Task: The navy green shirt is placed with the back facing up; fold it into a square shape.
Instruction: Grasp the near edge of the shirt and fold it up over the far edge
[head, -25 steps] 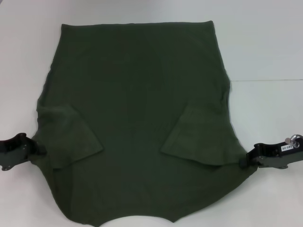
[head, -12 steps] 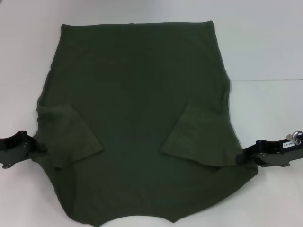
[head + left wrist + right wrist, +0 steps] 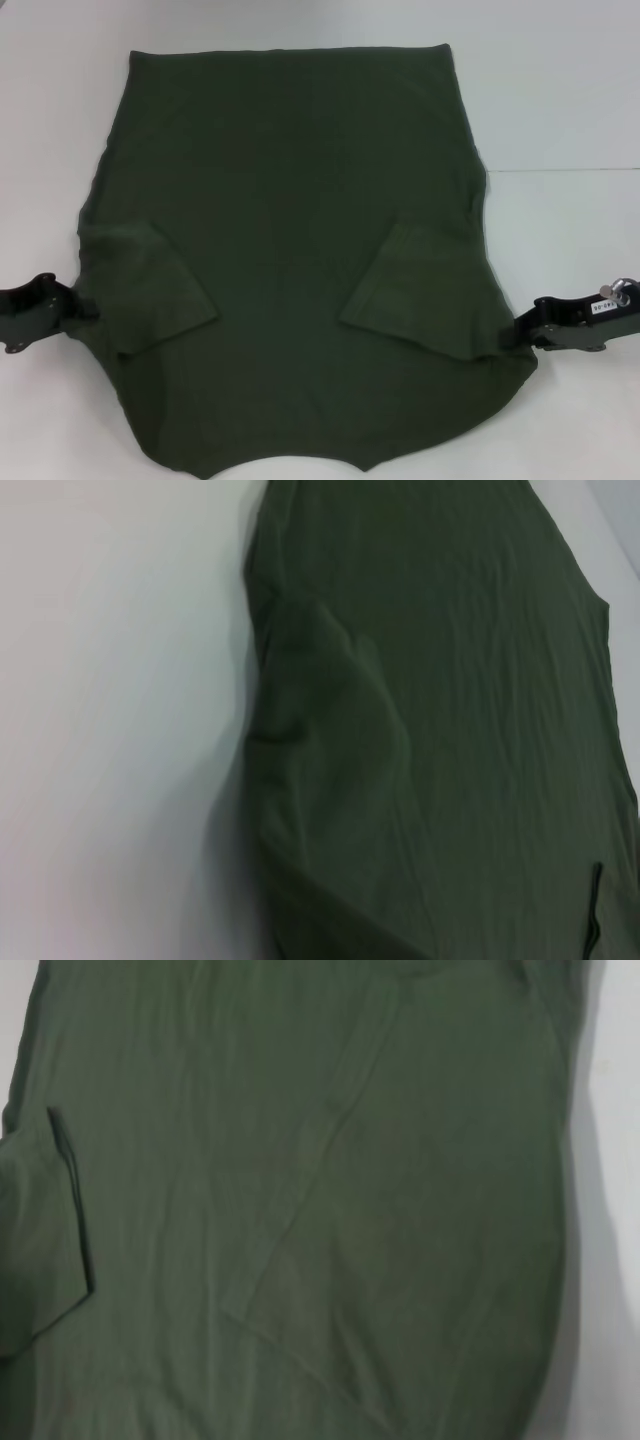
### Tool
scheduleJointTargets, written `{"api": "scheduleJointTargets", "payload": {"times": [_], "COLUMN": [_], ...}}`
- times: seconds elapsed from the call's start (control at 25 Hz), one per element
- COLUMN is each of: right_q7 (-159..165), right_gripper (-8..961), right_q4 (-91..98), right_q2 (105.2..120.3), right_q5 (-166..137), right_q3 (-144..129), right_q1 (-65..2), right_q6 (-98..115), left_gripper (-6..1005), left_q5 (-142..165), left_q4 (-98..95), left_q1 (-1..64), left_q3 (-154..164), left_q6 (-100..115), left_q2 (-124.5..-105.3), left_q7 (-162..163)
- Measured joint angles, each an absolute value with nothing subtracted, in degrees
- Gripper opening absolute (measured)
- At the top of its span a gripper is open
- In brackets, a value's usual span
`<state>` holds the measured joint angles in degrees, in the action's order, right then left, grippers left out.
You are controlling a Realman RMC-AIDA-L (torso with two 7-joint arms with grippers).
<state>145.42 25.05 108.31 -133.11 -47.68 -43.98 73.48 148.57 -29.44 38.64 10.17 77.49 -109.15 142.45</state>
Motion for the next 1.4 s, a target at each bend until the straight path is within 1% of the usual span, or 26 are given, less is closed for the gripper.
{"api": "scheduleJointTargets", "payload": {"times": [0.28, 0.56, 0.72, 1.0, 1.2, 1.4], "right_q7": [145.59, 145.22, 144.49, 141.90, 138.95, 136.52], "right_gripper": [15, 15, 14, 14, 15, 15], "right_q4": [25.07, 25.08, 25.25, 29.58, 31.01, 31.19], "right_q2": [108.28, 108.18, 107.67, 107.03, 106.18, 104.44], "right_q5": [-133.15, -133.19, -133.20, -132.86, -132.84, -133.04], "right_q3": [-47.96, -47.99, -47.70, -47.45, -45.52, -44.42], "right_q1": [-43.73, -43.67, -43.36, -41.55, -40.35, -38.70], "right_q6": [73.46, 73.78, 75.02, 81.45, 86.48, 91.48], "left_gripper": [15, 15, 15, 15, 15, 15], "left_q5": [148.53, 148.53, 148.53, 148.82, 148.86, 149.32], "left_q4": [-29.44, -29.44, -29.53, -31.86, -34.92, -37.17], "left_q1": [38.48, 38.42, 38.35, 37.45, 35.76, 33.75], "left_q3": [10.40, 10.47, 10.47, 10.30, 9.98, 9.99], "left_q6": [77.51, 77.96, 79.02, 85.69, 92.86, 101.46], "left_q2": [-109.20, -109.24, -109.20, -107.92, -107.13, -106.54], "left_q7": [142.43, 142.14, 141.73, 140.72, 140.89, 141.08]}}
